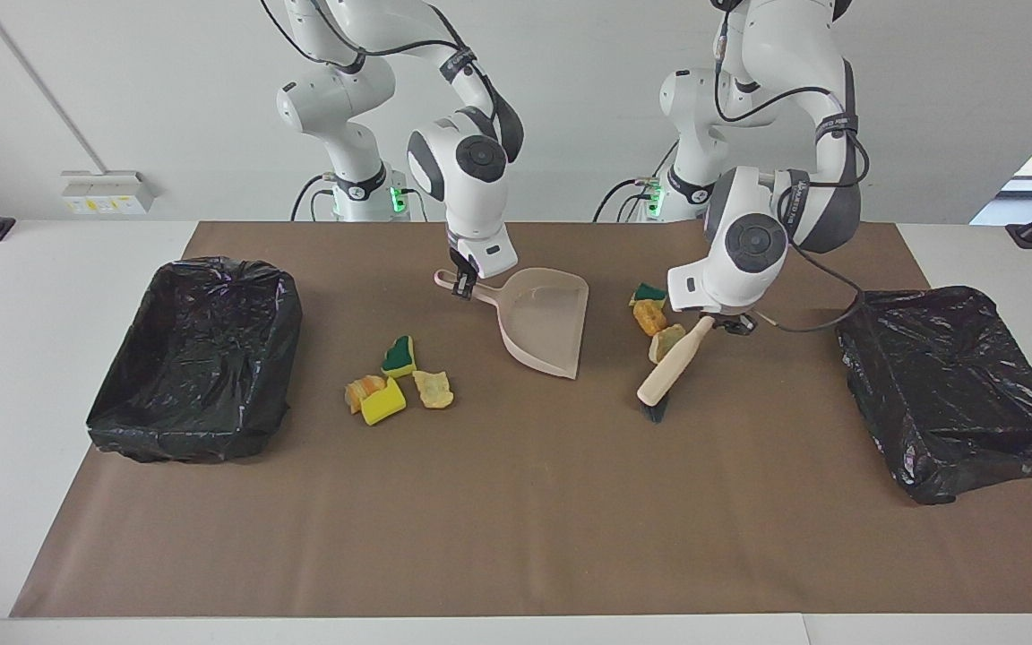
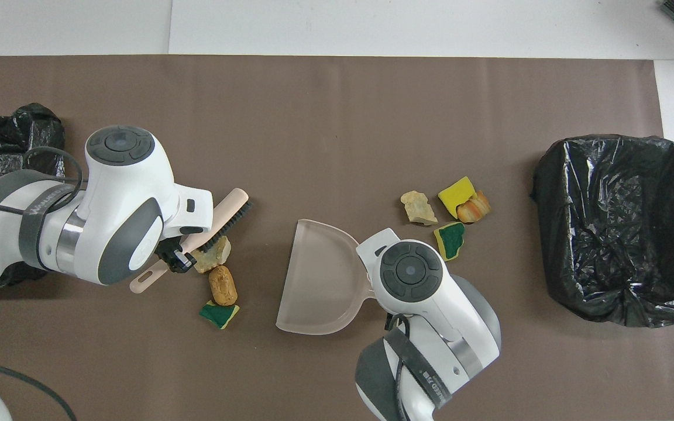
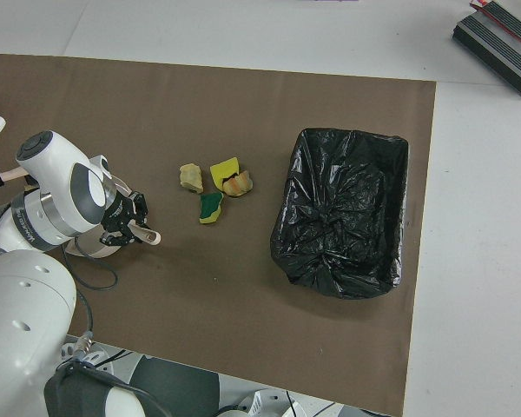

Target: Sweep and dump trash in bin

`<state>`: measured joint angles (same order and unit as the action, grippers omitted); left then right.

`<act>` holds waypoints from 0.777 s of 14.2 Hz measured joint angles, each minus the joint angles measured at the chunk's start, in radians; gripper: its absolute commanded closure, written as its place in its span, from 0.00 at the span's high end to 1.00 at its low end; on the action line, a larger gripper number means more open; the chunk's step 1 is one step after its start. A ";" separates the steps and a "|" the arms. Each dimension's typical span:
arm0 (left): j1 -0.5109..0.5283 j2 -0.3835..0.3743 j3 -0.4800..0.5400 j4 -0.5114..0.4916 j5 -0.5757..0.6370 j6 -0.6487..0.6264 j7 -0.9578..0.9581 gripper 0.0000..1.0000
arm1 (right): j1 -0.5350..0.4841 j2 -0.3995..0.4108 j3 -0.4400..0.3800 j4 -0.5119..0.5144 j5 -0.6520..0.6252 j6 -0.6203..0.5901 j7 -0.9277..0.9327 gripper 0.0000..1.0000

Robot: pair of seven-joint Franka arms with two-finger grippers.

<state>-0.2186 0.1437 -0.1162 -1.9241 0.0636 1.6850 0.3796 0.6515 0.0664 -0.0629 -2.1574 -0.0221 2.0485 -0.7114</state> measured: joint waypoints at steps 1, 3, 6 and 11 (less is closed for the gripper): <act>0.001 -0.023 0.005 0.000 -0.018 -0.021 -0.020 0.00 | 0.000 0.000 0.000 0.000 0.000 0.000 0.000 0.00; 0.002 -0.067 0.011 -0.003 -0.031 -0.068 -0.150 0.00 | 0.000 0.000 0.000 0.000 0.000 0.000 0.000 0.00; 0.000 -0.105 0.008 -0.033 -0.032 -0.111 -0.390 0.00 | 0.000 0.000 0.000 0.000 0.000 0.000 0.000 0.00; -0.003 -0.264 0.002 -0.280 -0.032 -0.006 -0.677 0.00 | 0.000 0.007 0.000 -0.001 0.000 0.001 0.000 0.00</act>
<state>-0.2213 -0.1205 -0.1139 -2.2036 0.0320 1.6794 -0.2973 0.6515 0.0731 -0.0631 -2.1582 -0.0217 2.0492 -0.7115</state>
